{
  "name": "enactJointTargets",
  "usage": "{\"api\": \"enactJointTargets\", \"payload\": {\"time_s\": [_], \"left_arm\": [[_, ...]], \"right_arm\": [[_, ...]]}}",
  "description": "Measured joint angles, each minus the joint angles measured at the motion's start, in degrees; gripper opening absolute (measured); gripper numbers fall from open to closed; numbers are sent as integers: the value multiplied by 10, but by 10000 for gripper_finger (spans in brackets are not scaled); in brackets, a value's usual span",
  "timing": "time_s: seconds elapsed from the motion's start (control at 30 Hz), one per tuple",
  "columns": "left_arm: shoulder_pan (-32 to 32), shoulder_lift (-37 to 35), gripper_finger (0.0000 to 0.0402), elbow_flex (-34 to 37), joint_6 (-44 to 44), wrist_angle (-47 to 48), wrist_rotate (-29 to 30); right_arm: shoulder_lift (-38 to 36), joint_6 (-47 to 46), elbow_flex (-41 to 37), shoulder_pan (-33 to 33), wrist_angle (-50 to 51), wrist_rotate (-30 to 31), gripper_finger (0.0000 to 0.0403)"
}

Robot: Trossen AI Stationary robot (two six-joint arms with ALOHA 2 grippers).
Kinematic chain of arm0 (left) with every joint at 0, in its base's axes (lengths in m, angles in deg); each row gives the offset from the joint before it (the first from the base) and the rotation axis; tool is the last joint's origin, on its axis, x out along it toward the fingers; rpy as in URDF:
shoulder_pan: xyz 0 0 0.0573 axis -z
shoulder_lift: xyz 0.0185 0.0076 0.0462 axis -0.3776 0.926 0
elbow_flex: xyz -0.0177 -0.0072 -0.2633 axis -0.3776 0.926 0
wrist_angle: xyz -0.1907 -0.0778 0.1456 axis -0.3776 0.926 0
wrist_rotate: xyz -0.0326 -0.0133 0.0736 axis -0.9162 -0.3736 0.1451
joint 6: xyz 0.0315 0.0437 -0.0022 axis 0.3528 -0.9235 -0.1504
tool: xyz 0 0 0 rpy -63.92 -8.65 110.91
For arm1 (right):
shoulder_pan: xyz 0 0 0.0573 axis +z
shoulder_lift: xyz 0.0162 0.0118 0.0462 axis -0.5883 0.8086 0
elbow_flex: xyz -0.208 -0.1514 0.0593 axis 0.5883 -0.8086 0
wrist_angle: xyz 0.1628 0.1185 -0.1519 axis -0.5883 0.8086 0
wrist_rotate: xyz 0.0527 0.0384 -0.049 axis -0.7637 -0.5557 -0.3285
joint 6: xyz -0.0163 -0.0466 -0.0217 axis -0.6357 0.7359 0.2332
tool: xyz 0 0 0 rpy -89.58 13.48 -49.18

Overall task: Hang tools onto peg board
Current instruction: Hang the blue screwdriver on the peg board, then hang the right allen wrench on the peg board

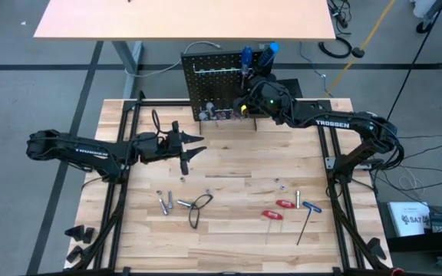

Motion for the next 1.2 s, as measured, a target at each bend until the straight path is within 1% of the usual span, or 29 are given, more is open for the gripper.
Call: {"api": "enactJointTargets", "payload": {"time_s": [0.17,0.4,0.47,0.63,0.83,0.97,1.03,1.2], "left_arm": [[0,0,156,0,0,0,0],[0,0,156,0,1,0,0],[1,0,156,0,1,0,0],[1,0,156,0,1,-1,0],[0,0,156,0,2,0,-5],[1,0,156,0,3,-2,-35],[1,0,156,0,3,-2,-52],[6,0,156,0,21,-5,-106]], "right_arm": [[-10,19,0,16,19,5,182],[-35,20,0,48,97,77,178],[-42,14,0,58,124,85,177],[-57,-14,0,92,186,87,177],[-78,-37,0,152,225,88,176],[-90,-65,0,211,252,84,176],[-94,-96,0,243,284,80,176],[-89,-201,0,306,346,-7,176]]}}
